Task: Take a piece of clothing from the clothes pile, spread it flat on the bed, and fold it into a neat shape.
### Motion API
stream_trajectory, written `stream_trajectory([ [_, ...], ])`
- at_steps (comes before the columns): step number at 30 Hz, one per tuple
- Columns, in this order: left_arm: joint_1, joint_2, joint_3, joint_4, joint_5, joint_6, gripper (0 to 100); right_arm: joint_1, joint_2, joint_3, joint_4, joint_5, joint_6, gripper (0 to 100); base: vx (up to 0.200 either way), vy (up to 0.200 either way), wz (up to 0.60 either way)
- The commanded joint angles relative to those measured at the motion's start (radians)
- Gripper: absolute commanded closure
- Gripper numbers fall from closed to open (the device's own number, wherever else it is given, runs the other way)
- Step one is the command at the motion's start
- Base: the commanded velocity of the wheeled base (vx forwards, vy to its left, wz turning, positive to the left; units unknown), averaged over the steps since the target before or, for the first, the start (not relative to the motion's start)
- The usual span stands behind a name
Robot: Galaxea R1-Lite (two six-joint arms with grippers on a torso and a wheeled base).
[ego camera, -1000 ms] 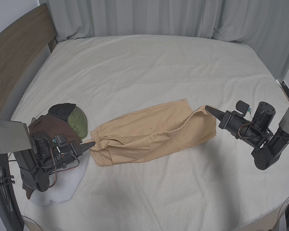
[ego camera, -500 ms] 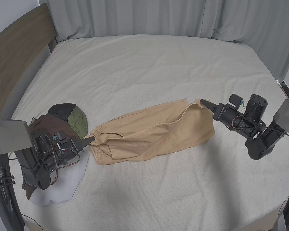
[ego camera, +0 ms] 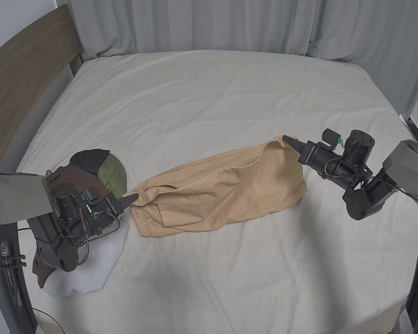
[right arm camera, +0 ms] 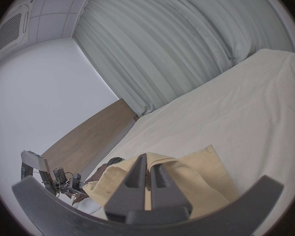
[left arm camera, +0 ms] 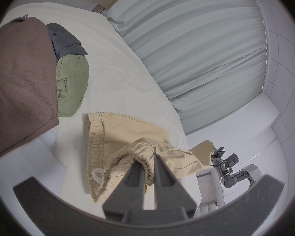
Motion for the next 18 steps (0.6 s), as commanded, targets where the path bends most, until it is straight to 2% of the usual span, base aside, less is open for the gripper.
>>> stream_trajectory([
  [1,-0.003,0.025,-0.015,-0.002,0.007,0.000,100,0.002,0.051,-0.060,0.016,0.000,0.000,100,0.000,0.000,0.00],
  [18,-0.023,0.106,-0.090,-0.002,0.093,-0.003,100,-0.002,0.122,-0.190,0.125,-0.001,0.000,100,0.000,0.000,0.00],
])
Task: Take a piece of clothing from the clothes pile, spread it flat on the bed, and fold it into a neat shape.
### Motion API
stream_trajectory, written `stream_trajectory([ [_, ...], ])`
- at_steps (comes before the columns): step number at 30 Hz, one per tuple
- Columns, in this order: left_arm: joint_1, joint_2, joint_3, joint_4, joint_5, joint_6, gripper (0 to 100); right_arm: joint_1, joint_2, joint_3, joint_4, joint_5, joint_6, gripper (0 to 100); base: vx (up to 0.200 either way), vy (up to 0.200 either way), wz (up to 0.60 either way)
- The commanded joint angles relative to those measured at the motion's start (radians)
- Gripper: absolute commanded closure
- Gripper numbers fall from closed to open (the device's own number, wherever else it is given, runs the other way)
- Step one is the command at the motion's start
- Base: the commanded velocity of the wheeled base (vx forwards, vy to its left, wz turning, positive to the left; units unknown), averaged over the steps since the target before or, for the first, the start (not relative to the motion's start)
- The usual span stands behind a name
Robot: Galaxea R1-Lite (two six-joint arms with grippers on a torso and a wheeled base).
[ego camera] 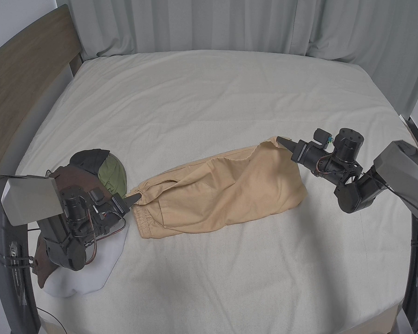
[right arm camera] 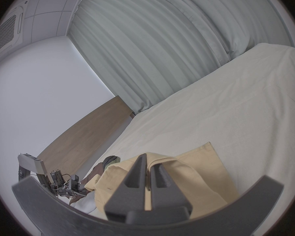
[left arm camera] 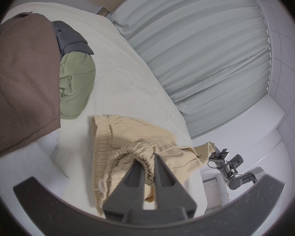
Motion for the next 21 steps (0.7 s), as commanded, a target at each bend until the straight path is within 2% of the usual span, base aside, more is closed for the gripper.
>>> stream_trajectory([
  [1,-0.004,0.029,-0.016,-0.001,0.009,0.000,100,0.000,0.030,-0.025,0.007,0.000,0.000,100,0.000,0.000,0.00],
  [19,0.004,0.042,-0.037,0.001,0.010,0.001,100,0.001,0.084,-0.103,0.036,-0.001,-0.006,100,0.000,0.000,0.00],
  [20,0.004,0.042,-0.037,-0.001,0.010,0.001,0,0.001,0.084,-0.105,0.036,-0.001,-0.006,100,0.000,0.000,0.00],
  [21,0.004,0.042,-0.037,0.001,0.010,0.000,0,0.000,0.084,-0.106,0.042,-0.003,-0.006,0,0.000,0.000,0.00],
])
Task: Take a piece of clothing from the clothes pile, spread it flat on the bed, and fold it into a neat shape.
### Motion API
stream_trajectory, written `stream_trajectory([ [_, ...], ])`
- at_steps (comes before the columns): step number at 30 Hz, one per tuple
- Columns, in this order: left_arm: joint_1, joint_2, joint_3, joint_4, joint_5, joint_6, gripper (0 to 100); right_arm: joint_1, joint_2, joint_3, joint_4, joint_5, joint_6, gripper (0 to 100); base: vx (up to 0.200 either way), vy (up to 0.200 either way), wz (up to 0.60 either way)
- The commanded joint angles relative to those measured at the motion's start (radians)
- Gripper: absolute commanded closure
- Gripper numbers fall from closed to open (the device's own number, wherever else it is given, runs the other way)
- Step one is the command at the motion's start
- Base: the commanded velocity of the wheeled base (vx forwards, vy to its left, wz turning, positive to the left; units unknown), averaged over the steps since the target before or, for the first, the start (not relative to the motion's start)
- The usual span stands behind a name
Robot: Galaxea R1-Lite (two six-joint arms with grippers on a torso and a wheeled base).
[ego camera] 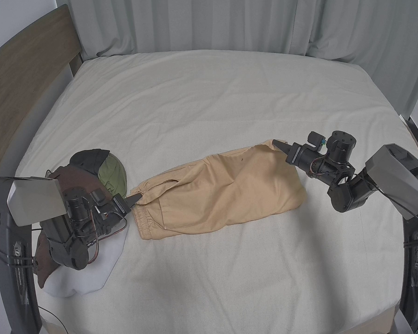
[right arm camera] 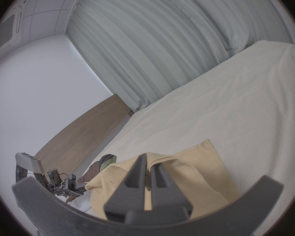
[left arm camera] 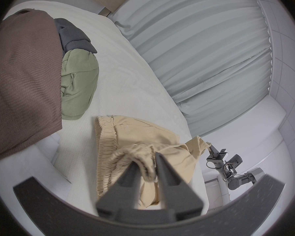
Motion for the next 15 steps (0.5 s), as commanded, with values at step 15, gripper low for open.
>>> stream_trajectory([
  [15,0.028,-0.013,-0.051,-0.001,0.047,-0.089,0,-0.001,0.005,0.078,0.020,-0.004,-0.078,0,0.000,0.000,0.00],
])
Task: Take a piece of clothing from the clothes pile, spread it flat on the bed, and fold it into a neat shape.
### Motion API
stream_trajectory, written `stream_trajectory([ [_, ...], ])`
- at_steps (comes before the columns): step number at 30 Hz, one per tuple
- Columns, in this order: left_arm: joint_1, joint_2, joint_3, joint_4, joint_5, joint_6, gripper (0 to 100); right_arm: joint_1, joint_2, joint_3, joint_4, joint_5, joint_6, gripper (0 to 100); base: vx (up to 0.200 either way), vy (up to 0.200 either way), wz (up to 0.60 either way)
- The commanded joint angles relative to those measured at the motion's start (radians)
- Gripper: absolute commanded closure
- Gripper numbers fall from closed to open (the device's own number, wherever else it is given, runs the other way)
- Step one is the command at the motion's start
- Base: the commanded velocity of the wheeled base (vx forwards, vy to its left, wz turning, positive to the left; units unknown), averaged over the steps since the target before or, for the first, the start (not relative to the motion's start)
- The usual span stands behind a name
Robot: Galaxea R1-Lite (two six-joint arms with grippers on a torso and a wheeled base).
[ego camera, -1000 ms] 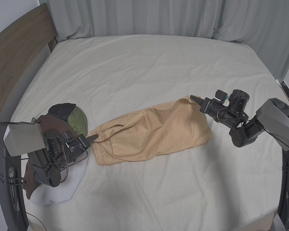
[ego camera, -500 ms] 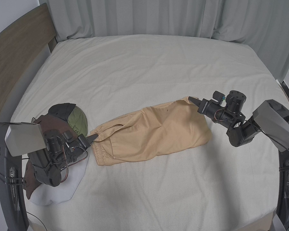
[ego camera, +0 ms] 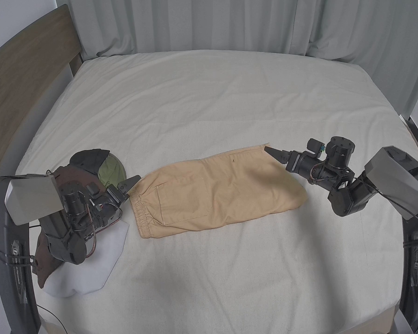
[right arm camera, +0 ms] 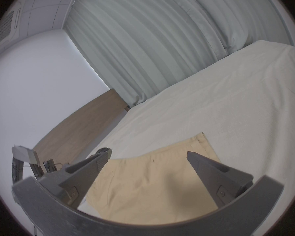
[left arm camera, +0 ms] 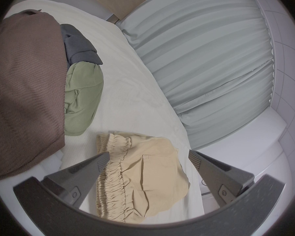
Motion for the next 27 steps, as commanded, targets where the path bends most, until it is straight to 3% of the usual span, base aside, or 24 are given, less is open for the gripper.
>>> stream_trajectory([
  [1,0.002,-0.008,0.000,-0.001,0.001,-0.001,0,0.006,-0.004,0.053,-0.002,0.000,-0.032,0,0.000,0.000,0.00],
  [27,-0.018,-0.309,0.104,-0.001,-0.039,0.002,0,0.073,-0.027,0.321,-0.112,-0.038,-0.042,0,0.000,0.000,0.00],
])
